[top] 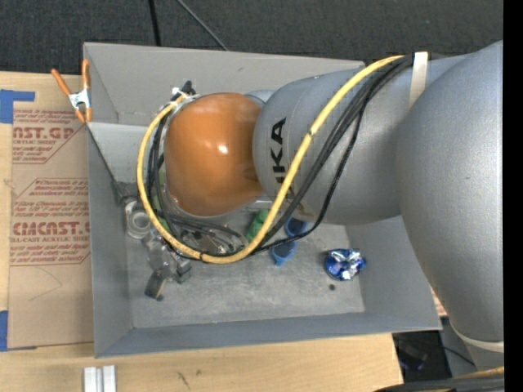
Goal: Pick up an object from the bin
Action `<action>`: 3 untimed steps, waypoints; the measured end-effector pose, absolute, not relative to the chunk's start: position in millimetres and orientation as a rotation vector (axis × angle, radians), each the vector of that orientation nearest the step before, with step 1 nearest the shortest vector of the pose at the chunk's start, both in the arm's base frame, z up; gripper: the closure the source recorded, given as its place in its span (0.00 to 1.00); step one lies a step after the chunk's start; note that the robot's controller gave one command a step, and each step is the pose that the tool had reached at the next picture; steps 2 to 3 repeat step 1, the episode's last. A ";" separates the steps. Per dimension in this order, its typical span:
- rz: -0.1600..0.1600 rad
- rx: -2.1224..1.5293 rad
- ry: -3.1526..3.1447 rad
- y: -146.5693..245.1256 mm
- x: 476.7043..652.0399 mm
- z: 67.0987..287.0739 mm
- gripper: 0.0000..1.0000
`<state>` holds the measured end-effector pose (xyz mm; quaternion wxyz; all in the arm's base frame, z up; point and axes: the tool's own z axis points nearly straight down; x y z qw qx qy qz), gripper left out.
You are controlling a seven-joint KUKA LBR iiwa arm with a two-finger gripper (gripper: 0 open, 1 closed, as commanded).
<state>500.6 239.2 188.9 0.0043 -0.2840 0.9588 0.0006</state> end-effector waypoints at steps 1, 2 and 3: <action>0.002 -0.896 3.000 232.9 511.6 256.9 1.00; 0.002 -0.896 3.000 232.9 511.6 256.9 1.00; 0.002 -0.896 3.000 232.9 511.6 256.9 1.00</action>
Offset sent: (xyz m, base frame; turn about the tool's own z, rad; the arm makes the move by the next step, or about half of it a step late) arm 0.0090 -0.0071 0.0639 -0.0054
